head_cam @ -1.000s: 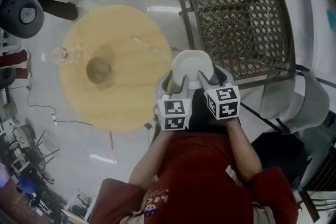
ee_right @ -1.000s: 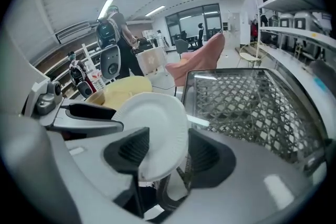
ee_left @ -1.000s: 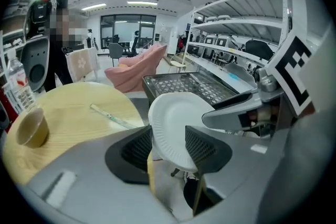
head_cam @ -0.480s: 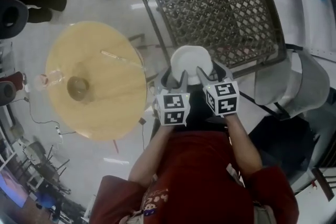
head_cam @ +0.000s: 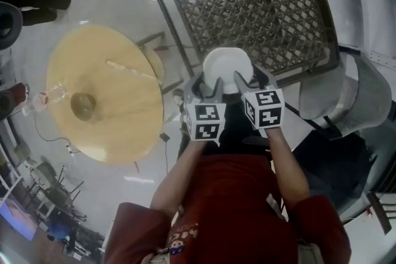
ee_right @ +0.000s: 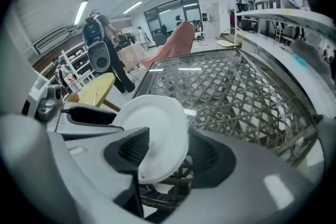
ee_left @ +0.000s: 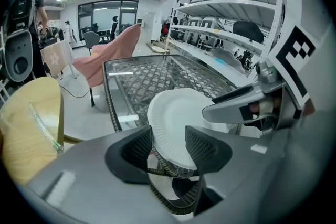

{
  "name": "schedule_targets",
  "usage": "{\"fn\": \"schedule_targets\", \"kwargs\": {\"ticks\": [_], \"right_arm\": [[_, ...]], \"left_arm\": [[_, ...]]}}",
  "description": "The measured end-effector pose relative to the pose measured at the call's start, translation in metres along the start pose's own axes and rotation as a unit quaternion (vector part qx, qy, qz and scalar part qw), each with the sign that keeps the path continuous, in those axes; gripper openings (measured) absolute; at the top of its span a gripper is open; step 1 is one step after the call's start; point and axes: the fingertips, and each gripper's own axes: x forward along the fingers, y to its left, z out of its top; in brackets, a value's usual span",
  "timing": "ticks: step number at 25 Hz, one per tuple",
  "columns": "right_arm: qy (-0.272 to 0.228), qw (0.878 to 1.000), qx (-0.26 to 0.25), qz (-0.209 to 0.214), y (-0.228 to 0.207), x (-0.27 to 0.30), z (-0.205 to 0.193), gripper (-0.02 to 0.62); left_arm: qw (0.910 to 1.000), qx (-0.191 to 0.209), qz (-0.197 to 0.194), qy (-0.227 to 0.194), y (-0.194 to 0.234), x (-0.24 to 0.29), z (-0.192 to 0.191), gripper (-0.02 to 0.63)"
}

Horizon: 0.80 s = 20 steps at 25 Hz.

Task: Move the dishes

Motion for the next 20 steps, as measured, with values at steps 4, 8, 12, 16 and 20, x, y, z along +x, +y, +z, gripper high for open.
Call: {"fn": "schedule_targets", "kwargs": {"ticks": [4, 8, 12, 16, 20], "right_arm": [[0.009, 1.000, 0.003, 0.003, -0.006, 0.012, -0.006, 0.233], [0.020, 1.000, 0.004, 0.005, -0.012, 0.022, -0.013, 0.233], [0.026, 1.000, 0.008, 0.004, -0.016, 0.028, -0.017, 0.233], [0.031, 0.999, 0.010, 0.004, -0.020, 0.035, -0.019, 0.233], [0.038, 0.999, 0.011, 0.006, -0.022, 0.038, -0.023, 0.233]], "left_arm": [[0.9999, -0.003, 0.001, 0.012, 0.002, 0.013, -0.006, 0.213], [0.9996, -0.009, 0.000, 0.025, 0.001, 0.025, -0.013, 0.213], [0.9994, -0.010, -0.002, 0.034, 0.000, 0.032, -0.017, 0.213], [0.9993, -0.011, 0.001, 0.037, 0.002, 0.042, -0.019, 0.213], [0.9990, -0.012, 0.001, 0.042, 0.002, 0.046, -0.022, 0.213]]}}
